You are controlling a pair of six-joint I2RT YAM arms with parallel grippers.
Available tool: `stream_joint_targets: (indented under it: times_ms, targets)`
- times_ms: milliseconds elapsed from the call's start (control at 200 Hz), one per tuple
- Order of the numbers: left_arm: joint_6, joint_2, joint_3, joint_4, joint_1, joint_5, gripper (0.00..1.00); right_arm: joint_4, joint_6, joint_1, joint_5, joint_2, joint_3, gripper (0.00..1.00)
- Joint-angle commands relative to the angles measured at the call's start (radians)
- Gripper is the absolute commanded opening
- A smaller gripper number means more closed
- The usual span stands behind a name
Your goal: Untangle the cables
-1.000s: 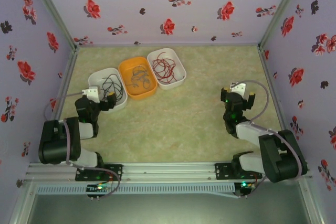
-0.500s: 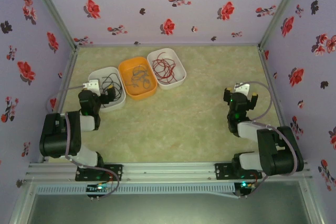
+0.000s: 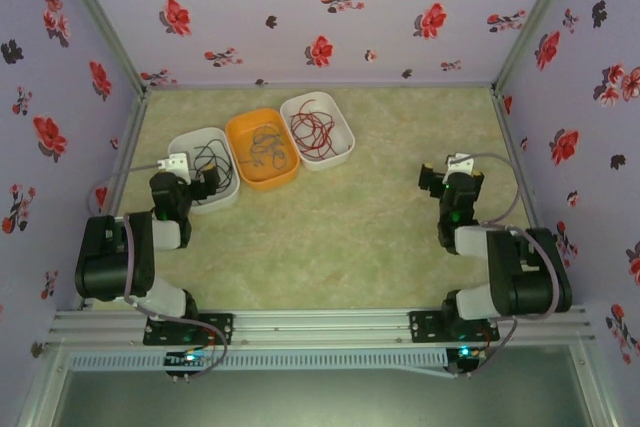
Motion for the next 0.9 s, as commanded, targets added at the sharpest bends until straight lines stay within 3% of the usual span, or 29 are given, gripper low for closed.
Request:
stream_joint_targets:
  times_ms: [0,100,250,325,455,600,895]
  targets:
    - [0.016,0.009,0.010,0.013,-0.004,-0.018,1.00,0.135,0.030,-0.012,-0.026,0.081,-0.011,0.99]
    - [0.015,0.009,0.010,0.013,-0.003,-0.017,1.00,0.236,0.043,-0.015,0.002,0.140,-0.030,0.99]
    - [0.016,0.010,0.009,0.013,-0.003,-0.018,1.00,0.189,0.107,-0.055,0.030,0.125,-0.021,0.99]
    - [0.016,0.010,0.010,0.013,-0.003,-0.018,1.00,0.058,0.113,-0.061,0.026,0.113,0.036,0.99]
    - [0.016,0.010,0.010,0.013,-0.003,-0.018,1.00,0.040,0.092,-0.062,-0.042,0.122,0.054,0.99]
    - [0.017,0.010,0.012,0.010,-0.004,-0.018,1.00,0.031,0.051,-0.086,-0.240,0.128,0.067,0.99]
    - [0.017,0.010,0.013,0.009,-0.005,-0.017,1.00,0.034,0.047,-0.088,-0.239,0.129,0.065,0.99]
